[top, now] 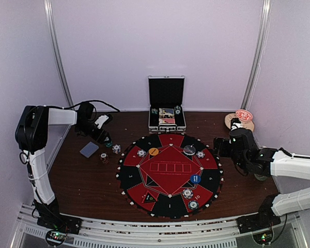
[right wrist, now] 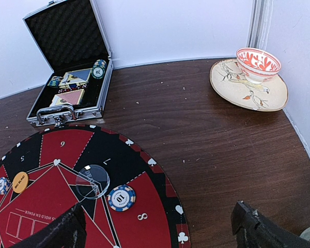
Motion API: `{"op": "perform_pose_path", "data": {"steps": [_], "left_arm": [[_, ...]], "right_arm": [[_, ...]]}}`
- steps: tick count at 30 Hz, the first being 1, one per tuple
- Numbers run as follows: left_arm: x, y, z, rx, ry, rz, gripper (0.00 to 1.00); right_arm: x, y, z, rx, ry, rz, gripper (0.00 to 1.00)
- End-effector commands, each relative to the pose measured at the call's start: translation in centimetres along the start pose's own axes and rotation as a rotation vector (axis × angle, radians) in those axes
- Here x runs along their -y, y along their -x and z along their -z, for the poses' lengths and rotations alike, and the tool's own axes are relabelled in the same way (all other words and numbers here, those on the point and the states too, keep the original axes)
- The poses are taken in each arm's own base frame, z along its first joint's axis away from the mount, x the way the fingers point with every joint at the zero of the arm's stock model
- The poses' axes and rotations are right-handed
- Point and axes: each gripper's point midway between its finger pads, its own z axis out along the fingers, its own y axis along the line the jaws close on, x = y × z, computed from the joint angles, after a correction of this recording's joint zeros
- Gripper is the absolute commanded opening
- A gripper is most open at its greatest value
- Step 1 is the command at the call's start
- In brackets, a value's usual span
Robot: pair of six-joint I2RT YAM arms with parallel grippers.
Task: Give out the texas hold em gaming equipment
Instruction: Pick up the pile of poker chips from the pile of poker chips.
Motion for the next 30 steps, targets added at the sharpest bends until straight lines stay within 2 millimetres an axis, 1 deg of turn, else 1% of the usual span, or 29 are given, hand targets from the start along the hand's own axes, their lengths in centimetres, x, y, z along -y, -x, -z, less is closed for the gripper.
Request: {"op": "perform_pose_path", "data": {"steps": [1, 6, 15, 16, 21, 24, 27, 30], "left_arm": [[0.7, -0.8, -0.3, -0.014, -0.032, -0.020, 0.65], [0.7, -0.5, -0.2, 0.001, -0.032, -0.020, 0.62], [0.7, -0.3, -0.2, 0.010, -0.029, -0.020, 0.51], [0.7, -0.3, -0.2, 0.011, -0.026, -0.022, 0.49], [0.6, -0.1, 0.1, 0.021, -0.018, -0.025, 0.47], [0.7, 0.1, 0.4, 0.031, -0.017, -0.031, 0.44], [1.0, 0.4, 0.8, 0.046, -0.027, -0.044, 0.35], [1.2, 0.7, 1.1, 0.058, -0.027, -0.050, 0.33]], "right_arm": [[0.1, 0.6, 0.2, 0.016, 0.001, -0.005, 1.00], [0.1, 0.6, 0.2, 0.016, 0.001, -0.005, 1.00], [0.1, 0.7, 0.2, 0.016, 0.002, -0.006, 1.00], [0.1, 0.7, 0.2, 0.016, 0.002, -0.005, 1.00], [0.1, 0.7, 0.2, 0.016, 0.003, -0.005, 1.00], [0.1, 0.7, 0.2, 0.016, 0.004, -0.005, 1.00], [0.0, 0.7, 0.2, 0.016, 0.004, -0.005, 1.00], [0.0, 0.7, 0.2, 0.016, 0.005, -0.005, 1.00]]}}
